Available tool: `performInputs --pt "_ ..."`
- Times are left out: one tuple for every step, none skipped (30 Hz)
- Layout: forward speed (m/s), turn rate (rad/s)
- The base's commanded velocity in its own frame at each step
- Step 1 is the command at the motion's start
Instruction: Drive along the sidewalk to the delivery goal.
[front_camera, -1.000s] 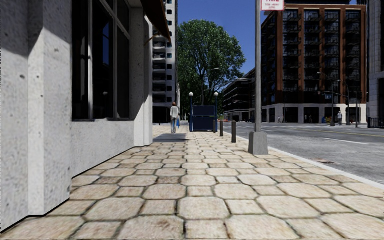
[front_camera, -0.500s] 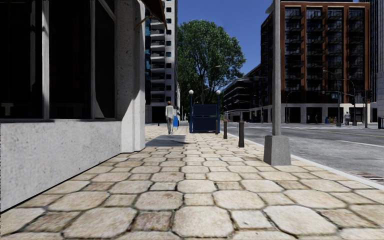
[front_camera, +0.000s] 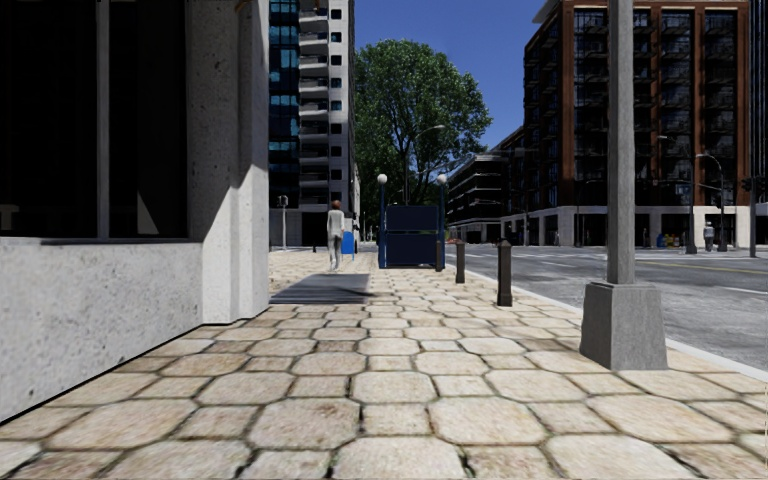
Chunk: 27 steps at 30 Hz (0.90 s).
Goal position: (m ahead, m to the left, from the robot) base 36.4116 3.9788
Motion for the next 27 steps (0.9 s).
performInputs --pt "2.0 0.0" --pt "2.0 0.0" --pt "2.0 0.0" --pt "2.0 0.0" --pt "2.0 0.0" --pt "2.0 0.0" --pt "2.0 0.0" --pt "2.0 0.0" --pt "2.0 0.0" --pt "2.0 0.0" --pt "2.0 0.0" --pt "2.0 0.0" --pt "2.0 0.0" --pt "2.0 0.0" --pt "2.0 0.0" --pt "2.0 0.0" --pt "2.0 0.07" --pt "2.0 0.07" --pt "2.0 0.11" --pt "2.0 0.11" --pt "2.0 0.11" --pt "2.0 0.11" --pt "2.0 0.11" --pt "2.0 0.11" --pt "2.0 0.11" --pt "2.0 0.11" --pt "2.0 0.11"
